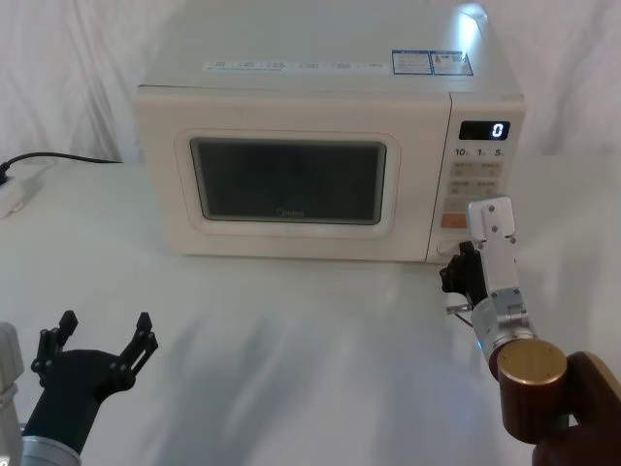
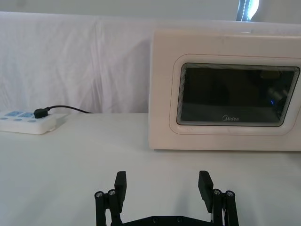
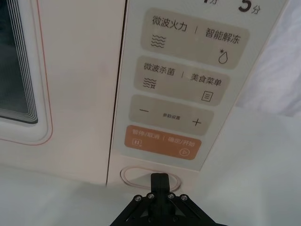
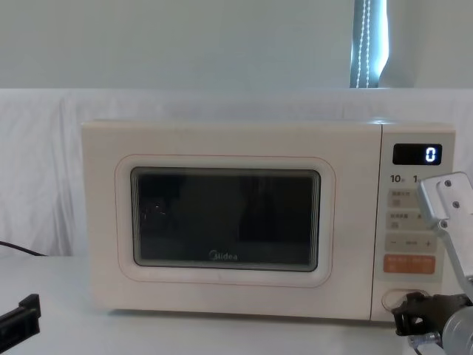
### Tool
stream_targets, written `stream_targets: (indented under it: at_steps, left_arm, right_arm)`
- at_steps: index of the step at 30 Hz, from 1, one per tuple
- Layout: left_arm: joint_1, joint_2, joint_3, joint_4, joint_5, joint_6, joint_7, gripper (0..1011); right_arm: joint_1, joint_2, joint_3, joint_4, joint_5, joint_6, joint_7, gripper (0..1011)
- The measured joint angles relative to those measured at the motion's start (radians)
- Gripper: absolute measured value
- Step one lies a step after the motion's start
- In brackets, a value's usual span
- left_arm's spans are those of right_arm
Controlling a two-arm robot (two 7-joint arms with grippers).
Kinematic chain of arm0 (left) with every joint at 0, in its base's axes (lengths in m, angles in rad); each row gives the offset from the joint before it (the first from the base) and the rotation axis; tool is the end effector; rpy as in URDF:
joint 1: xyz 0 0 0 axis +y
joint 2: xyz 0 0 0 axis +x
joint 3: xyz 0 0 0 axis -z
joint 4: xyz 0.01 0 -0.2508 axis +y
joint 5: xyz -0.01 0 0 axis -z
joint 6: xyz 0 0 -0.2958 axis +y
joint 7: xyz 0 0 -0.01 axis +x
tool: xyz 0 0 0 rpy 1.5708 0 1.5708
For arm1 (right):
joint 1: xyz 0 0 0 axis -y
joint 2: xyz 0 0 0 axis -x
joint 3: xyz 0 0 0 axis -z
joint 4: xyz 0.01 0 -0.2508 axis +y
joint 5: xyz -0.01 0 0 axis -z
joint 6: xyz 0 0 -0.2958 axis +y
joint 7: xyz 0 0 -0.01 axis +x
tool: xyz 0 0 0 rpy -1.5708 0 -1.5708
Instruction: Press the button to open the microwave door with one hand; close the microwave door with the other hand.
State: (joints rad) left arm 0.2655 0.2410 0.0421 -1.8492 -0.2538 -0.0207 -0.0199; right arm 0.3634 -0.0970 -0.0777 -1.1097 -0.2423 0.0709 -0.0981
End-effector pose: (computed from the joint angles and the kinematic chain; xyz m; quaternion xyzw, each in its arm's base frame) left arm 0.2500 0.0296 -0.2485 -0.0173 0.0064 0.6616 0.7496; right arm 0.3996 0.0598 -0.2679 -0.1187 -0.0192 -0.6961 0.7078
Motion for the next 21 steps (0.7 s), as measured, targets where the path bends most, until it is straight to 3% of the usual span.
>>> stream_targets:
  at_steps: [21]
  left_arm:
    - [0.0,0.0,0.0,0.0,0.0,0.0,0.0,1001]
  right_arm:
    - [0.031,-0.005,0.007,0.045,-0.007,0.004,0.0,0]
